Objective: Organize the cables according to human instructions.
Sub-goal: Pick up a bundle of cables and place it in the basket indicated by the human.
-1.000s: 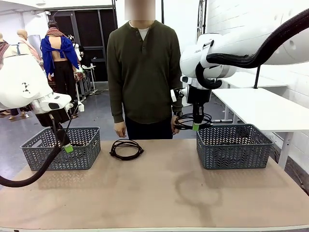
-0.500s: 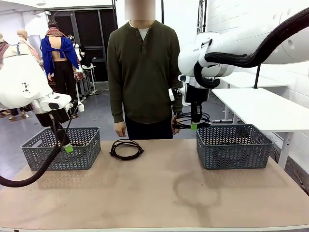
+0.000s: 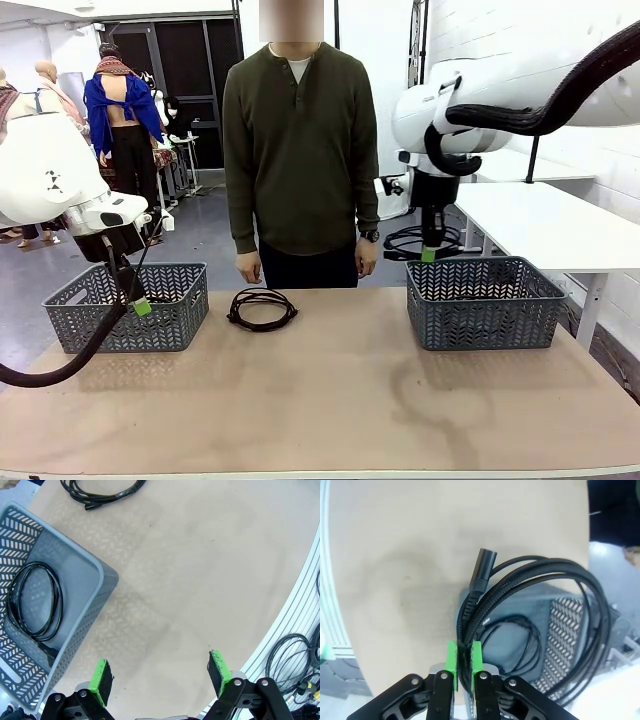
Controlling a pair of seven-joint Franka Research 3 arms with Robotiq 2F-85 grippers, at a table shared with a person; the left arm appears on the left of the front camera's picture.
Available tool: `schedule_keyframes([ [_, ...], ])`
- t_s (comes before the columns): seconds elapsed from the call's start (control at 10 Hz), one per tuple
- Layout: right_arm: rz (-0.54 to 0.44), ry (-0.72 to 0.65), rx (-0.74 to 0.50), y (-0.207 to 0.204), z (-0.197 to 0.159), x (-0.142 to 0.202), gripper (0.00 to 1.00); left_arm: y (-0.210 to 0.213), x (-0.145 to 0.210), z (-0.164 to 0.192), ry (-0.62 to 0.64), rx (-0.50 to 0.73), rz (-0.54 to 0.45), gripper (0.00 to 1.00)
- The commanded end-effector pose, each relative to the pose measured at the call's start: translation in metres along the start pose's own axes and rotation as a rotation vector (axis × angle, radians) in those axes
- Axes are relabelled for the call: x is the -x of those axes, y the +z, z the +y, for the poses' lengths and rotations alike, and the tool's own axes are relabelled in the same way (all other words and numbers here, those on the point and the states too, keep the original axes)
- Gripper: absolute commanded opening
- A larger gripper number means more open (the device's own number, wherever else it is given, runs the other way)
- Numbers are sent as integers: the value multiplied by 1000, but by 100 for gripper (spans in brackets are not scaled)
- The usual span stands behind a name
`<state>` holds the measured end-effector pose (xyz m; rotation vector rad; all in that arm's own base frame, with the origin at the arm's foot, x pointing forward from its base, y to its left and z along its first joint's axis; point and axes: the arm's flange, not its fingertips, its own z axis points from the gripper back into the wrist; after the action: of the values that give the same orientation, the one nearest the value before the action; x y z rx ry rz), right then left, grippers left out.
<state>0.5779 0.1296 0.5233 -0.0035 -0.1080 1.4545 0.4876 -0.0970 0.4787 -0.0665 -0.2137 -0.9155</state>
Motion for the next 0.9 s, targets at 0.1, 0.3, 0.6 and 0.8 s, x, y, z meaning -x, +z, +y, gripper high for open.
schedule_keyframes([
  [0.1,-7,27,26,-12,13,44,0,1,0,0,2,0,6,100],
  [0.3,-23,64,31,-20,11,74,0,1,0,0,2,0,6,100],
  [0.6,-58,137,41,-40,1,103,0,1,0,0,2,0,6,100],
  [0.8,-60,135,34,-56,-10,110,0,1,0,0,2,0,6,100],
])
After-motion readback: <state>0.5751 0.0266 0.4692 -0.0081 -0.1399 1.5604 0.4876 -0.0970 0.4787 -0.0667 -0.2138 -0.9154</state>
